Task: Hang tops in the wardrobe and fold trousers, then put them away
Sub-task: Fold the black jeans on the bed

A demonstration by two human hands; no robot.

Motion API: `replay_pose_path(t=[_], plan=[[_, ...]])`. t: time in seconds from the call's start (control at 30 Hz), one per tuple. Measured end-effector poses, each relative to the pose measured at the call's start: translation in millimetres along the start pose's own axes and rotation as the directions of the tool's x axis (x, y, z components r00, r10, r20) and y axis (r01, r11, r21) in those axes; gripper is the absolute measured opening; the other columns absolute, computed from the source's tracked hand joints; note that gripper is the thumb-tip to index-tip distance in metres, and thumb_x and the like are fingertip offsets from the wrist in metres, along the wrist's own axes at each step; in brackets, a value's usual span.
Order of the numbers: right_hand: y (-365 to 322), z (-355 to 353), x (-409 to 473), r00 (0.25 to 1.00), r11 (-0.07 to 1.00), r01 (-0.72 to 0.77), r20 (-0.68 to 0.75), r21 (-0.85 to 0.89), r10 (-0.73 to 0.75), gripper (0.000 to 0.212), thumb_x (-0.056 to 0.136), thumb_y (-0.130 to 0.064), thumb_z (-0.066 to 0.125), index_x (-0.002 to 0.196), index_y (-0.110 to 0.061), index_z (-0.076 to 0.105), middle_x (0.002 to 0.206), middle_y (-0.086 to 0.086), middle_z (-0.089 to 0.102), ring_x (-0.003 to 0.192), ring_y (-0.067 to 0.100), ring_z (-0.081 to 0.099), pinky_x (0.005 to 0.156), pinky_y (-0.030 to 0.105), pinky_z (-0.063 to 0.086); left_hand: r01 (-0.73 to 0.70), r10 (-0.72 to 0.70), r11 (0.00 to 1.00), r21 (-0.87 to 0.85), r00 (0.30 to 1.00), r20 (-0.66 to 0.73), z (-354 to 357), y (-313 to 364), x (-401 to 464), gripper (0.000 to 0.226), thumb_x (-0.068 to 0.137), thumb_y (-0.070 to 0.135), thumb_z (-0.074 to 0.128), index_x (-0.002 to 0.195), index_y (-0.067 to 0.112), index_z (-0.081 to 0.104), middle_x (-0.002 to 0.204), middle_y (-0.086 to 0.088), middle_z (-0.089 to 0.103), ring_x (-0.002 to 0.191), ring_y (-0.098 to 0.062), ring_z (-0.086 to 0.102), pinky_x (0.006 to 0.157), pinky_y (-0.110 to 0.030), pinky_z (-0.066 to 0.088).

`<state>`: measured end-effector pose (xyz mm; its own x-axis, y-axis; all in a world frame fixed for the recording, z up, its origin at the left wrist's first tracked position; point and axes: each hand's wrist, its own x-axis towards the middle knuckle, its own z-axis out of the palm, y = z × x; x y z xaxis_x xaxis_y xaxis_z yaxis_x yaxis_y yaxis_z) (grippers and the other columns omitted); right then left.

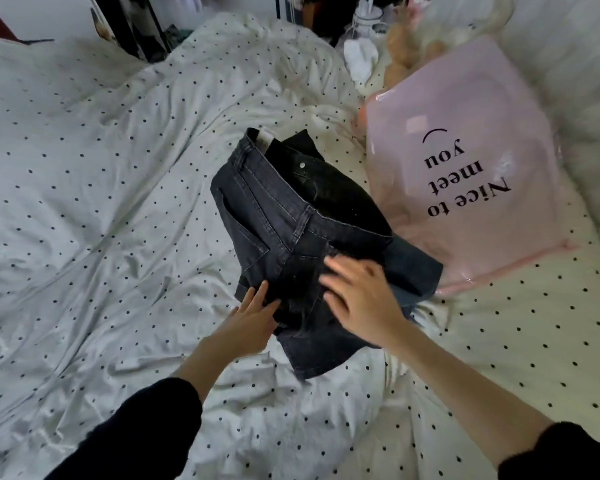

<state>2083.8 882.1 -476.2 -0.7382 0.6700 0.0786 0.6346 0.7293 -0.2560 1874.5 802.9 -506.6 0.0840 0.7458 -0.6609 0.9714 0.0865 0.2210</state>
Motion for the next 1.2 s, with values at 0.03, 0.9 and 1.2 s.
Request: replay_pose_path(t=[0.03,0.9,1.2], plan=[[9,-4,10,0.989,0.994,-0.103,-0.106,-0.026,0.100,0.032,0.087,-0.026,0.063,0.117,-0.014,0.065,0.136,0.009,0.054,0.131,0.029,0.045,0.099,0.051,0.039,0.018,-0.019,0.999,-0.049,1.000,-0.020,4,-2,0,0.051,0.103,0.025,0.027,0.151,0.020,0.011,0.156,-0.007,-0.022,0.143,-0.029,-0.018,0.118,-0.045,0.008],[-66,-35,-55,0.970,0.905,-0.170,-0.096,0.390,0.224,0.029,0.084,0.004,0.061,0.111,-0.004,0.068,0.097,0.008,0.063,0.089,0.021,0.061,0.077,0.022,0.050,0.018,0.275,0.892,0.452,0.771,-0.574,-86,22,-64,0.074,0.081,0.006,0.060,0.145,0.029,0.031,0.157,-0.006,0.018,0.145,-0.033,-0.006,0.112,-0.059,-0.004],[-51,-40,-62,0.957,0.958,-0.199,-0.172,0.205,0.235,0.023,0.072,0.010,0.072,0.093,-0.001,0.072,0.084,0.008,0.063,0.073,0.025,0.062,0.060,0.032,0.055,0.220,0.275,0.839,0.497,0.617,-0.737,-76,9,-90,0.044,0.049,-0.012,0.077,0.086,0.010,0.073,0.082,-0.005,0.069,0.119,-0.034,0.056,0.101,-0.069,0.016]])
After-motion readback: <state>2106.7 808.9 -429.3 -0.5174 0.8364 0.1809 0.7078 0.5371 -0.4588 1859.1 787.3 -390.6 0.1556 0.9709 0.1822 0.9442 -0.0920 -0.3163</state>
